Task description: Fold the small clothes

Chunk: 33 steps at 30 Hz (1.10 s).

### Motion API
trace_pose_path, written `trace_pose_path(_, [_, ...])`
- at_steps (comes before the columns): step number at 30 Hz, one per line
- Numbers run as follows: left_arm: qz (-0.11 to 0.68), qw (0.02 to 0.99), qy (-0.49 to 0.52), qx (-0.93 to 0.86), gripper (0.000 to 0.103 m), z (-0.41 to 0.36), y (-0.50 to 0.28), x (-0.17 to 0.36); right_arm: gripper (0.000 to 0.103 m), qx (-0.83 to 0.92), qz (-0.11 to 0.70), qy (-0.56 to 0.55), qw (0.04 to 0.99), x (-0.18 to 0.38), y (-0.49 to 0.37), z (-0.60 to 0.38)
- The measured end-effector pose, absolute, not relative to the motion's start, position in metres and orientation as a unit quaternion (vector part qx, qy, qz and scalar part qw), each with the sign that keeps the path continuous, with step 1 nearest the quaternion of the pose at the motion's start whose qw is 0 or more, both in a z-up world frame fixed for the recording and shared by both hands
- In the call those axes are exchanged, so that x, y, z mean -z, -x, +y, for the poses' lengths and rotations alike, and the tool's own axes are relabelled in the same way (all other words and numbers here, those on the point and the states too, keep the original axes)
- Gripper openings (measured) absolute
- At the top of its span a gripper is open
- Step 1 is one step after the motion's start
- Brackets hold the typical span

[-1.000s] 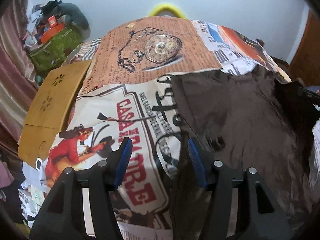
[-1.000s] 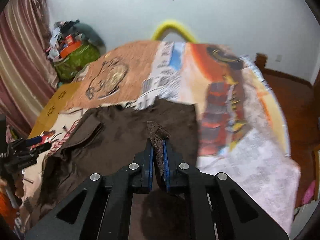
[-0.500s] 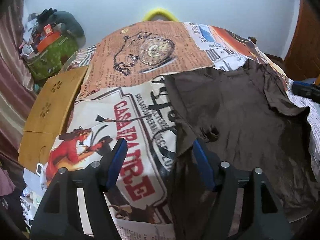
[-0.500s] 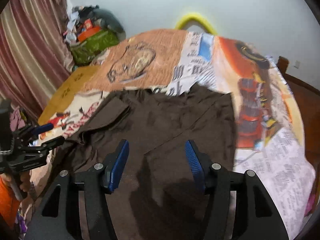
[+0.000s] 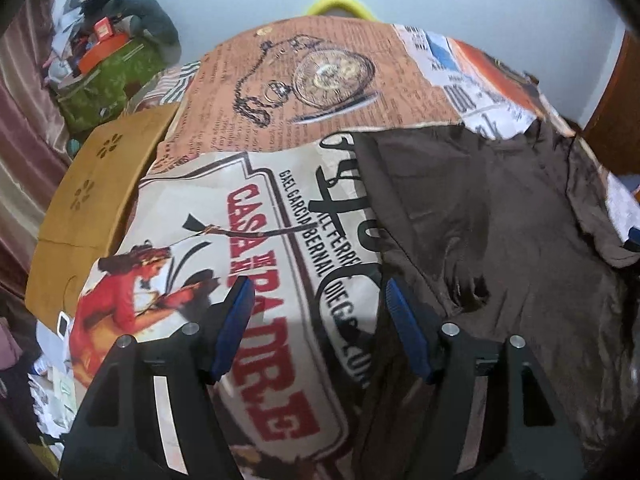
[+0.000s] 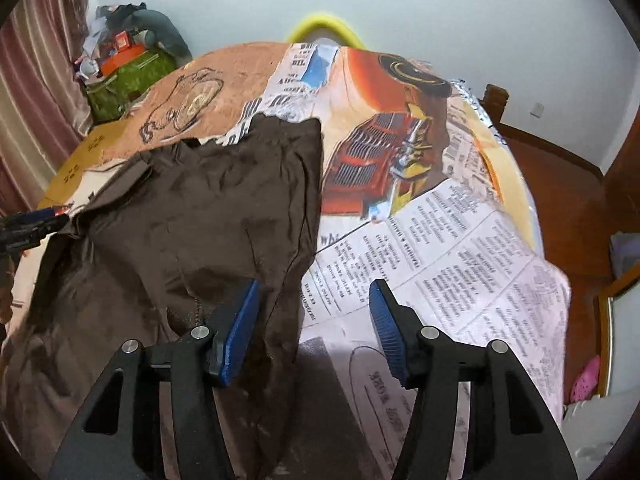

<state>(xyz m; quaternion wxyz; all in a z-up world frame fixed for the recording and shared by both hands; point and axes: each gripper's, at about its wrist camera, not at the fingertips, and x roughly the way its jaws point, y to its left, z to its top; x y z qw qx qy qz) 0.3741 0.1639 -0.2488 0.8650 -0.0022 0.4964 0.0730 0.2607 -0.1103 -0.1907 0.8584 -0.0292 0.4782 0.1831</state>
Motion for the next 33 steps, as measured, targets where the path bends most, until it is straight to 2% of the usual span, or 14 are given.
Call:
trace_pose_path(5, [0.49,0.868,-0.029,-0.072,0.069,0.152,-0.381,0.261,0.047,-0.201,0.484,0.047,0.85,0.204,-0.267,-0.092])
trace_pose_path(18, [0.493,0.865,-0.061,-0.067,0.069,0.14,-0.385,0.258,0.047,-0.193,0.472,0.063,0.858,0.209,-0.283,-0.078])
trace_pose_path(22, [0.492,0.866,-0.052,-0.067,0.069,0.144,-0.368,0.244,0.047,-0.197,0.479,0.026,0.855,0.199,-0.271,-0.09])
trace_pose_path(30, [0.462,0.884,-0.032,-0.06,0.07,0.146,-0.314,0.192,0.047,-0.193,0.442,0.016,0.876,0.144,-0.208,-0.119])
trace_pose_path(33, [0.45,0.891,-0.027,-0.056,0.074,0.145,-0.287,0.171,0.048,-0.186,0.433,0.016,0.882,0.128,-0.187,-0.127])
